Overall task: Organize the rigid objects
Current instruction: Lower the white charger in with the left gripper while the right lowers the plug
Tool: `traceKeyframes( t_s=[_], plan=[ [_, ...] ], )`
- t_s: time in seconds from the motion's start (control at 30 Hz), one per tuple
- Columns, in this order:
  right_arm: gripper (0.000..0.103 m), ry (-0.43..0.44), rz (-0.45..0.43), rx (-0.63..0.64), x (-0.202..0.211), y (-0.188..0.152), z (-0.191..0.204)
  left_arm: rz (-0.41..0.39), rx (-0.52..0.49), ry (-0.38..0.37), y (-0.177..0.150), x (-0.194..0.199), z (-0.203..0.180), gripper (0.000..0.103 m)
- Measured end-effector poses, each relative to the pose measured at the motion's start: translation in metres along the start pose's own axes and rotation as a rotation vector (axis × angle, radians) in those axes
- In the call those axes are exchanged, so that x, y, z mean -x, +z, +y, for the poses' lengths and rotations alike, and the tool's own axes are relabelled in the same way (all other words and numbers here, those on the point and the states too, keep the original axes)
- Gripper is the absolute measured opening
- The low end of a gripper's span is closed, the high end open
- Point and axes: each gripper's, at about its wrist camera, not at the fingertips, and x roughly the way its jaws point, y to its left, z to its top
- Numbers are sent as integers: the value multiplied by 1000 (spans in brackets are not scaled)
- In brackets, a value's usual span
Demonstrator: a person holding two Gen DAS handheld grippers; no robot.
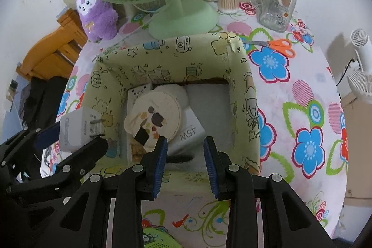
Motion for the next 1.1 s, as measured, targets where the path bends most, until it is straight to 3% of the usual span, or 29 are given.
traceKeyframes(
  t_s=[0.13, 0.33, 0.73, 1.1],
  plan=[
    [54, -38, -46, 5, 12, 0, -4, -11, 3, -22, 2, 4, -2, 58],
    [64, -95, -97, 0, 33, 0, -17, -26, -19, -52, 6, 9, -16, 58],
    [72, -140, -101, -107, 45, -12, -58, -7, -89, -106, 13, -3, -48, 58],
    [72, -167, -84, -195, 40, -19, -91, 58, -151, -136, 13, -32, -70, 58]
  ],
)
